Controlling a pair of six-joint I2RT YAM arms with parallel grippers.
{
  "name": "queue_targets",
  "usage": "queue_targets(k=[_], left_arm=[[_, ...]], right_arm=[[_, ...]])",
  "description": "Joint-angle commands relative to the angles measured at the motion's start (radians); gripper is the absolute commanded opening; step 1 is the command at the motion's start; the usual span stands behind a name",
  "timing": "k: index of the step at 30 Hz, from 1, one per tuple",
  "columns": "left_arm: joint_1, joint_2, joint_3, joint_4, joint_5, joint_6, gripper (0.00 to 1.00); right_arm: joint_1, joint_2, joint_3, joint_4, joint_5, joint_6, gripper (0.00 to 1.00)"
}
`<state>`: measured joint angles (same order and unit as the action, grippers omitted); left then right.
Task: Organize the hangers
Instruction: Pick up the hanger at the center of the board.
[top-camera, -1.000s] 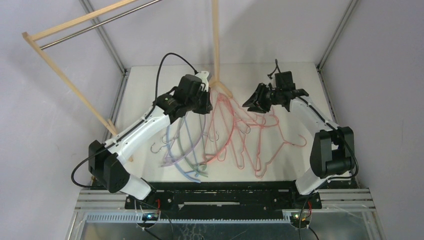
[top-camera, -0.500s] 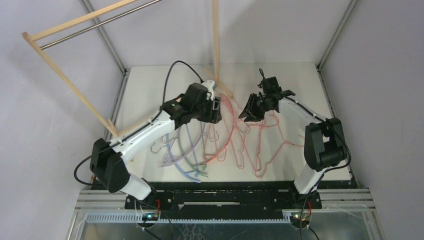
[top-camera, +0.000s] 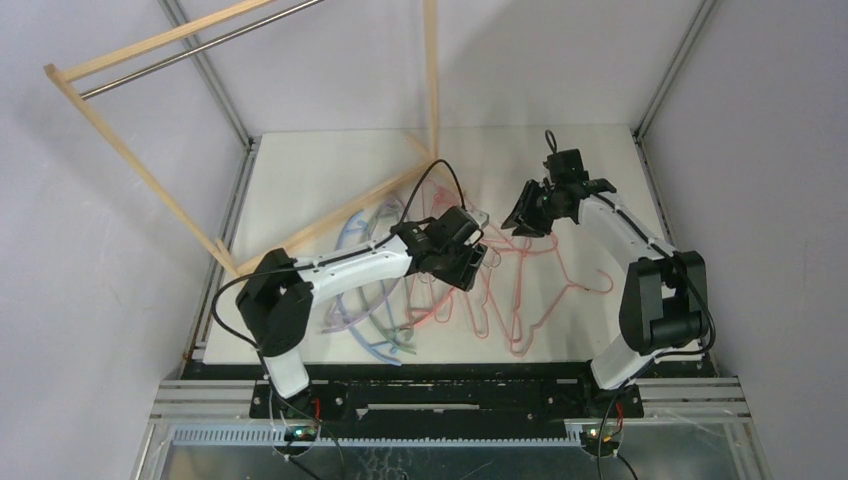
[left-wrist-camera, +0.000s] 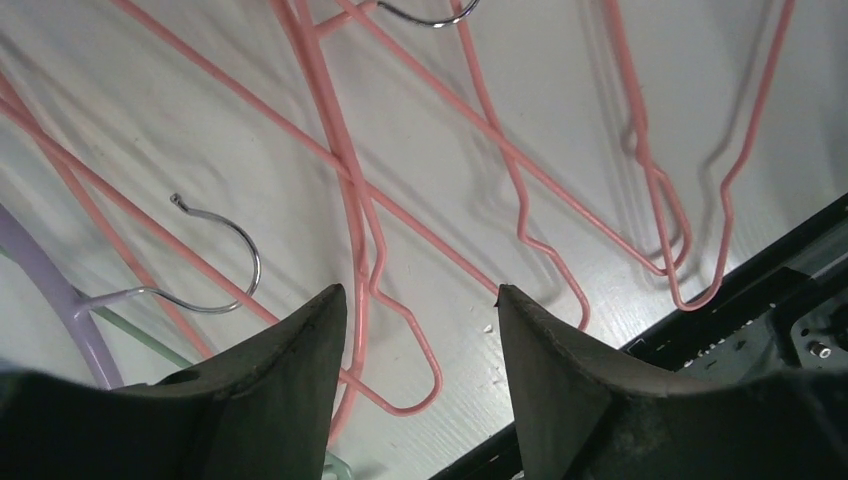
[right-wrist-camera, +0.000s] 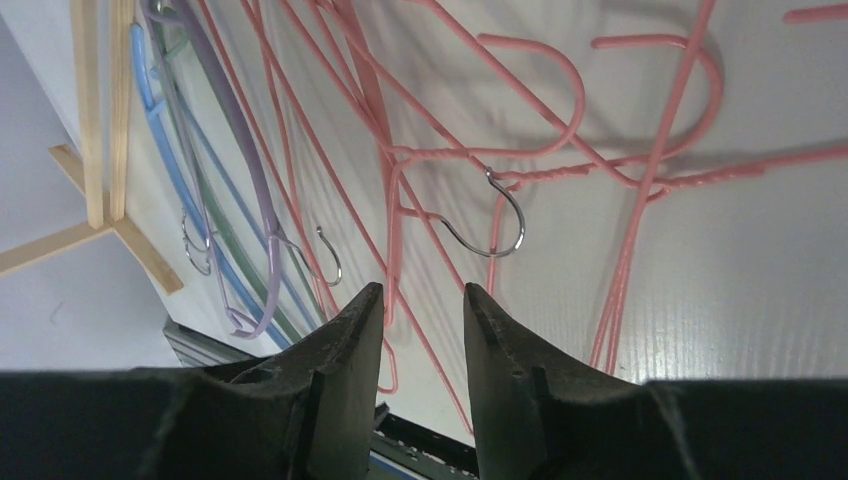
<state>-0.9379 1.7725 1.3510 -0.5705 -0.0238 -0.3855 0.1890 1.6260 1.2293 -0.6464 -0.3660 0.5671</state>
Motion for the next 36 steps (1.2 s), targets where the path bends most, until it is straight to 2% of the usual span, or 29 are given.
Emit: queue_targets(k=[1, 11, 27, 31, 36], left_arm=[[0.002, -0.032, -0.05, 0.039, -0.027, -0.033, 0.61], [-0.023, 0.002, -0.096, 0.072, -0.017, -0.095, 0.59], [-0.029, 0.079, -0.061, 0.04, -0.02, -0.111, 0.57], [-0.03, 0.067, -0.068, 0.027, -0.004, -0.114, 0.49], [-0.035, 0.044, -0.098, 0.024, 0.002, -0.13, 0.45]], right_arm=[[-0.006, -0.055, -0.049, 0.024, 0.007, -0.022, 0.43], [-0.006, -0.074, -0.115, 0.035, -0.009, -0.032, 0.42], [-0.031, -0.069, -0.131, 0.026, -0.016, -0.05, 0.42], [-0.035, -0.057, -0.134, 0.029, -0.023, -0.049, 0.42], [-0.036, -0.057, -0.146, 0.043, -0.03, -0.043, 0.42]])
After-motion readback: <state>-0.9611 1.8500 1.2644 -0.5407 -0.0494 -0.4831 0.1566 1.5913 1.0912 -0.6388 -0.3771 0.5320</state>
